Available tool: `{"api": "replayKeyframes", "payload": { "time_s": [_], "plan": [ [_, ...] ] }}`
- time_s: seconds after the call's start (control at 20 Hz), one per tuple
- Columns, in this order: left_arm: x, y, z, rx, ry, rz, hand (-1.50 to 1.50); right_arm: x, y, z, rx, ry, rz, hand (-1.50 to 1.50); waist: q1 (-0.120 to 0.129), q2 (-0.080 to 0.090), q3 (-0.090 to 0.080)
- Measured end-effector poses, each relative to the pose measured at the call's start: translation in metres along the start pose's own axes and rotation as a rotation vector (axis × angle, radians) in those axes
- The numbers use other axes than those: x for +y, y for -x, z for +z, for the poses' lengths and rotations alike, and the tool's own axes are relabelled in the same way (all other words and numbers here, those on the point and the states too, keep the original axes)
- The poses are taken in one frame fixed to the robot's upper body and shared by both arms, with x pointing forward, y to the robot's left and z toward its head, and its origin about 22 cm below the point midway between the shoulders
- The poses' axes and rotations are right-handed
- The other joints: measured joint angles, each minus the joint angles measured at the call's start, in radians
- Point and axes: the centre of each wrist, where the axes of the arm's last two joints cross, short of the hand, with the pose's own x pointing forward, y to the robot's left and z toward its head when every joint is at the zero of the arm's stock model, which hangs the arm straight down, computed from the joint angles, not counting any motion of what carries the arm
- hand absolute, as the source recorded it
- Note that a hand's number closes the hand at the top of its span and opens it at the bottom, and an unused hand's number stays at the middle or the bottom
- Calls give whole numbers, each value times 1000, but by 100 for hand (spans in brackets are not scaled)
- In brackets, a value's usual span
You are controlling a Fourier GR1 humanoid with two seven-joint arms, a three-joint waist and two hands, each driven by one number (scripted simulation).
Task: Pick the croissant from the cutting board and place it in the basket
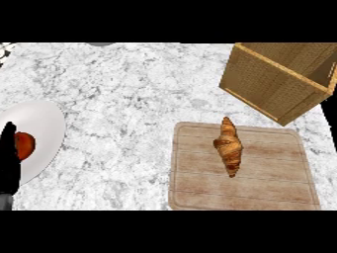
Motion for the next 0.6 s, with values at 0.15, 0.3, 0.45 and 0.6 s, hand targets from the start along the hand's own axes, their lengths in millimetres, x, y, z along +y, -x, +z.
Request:
{"api": "replayKeyframes", "payload": {
  "time_s": [0.15, 0.3, 0.45, 0.6],
  "plan": [
    [-14, -17, 2, -111, 108, -36, 0, 12, -6, -6, -31, -63, -4, 150, -7, -5, -6],
    [-37, -47, 6, -296, 306, -104, 0, 29, -21, -14, -103, -175, -1, 150, -15, -7, -9],
    [-60, -62, 14, -405, 477, -134, 0, 71, -39, -13, -283, -389, 11, -150, -8, -9, -10],
    [-72, -68, 19, -465, 581, -156, 0, 125, -34, 5, -373, -474, 28, -150, -8, -10, -12]
  ]
}}
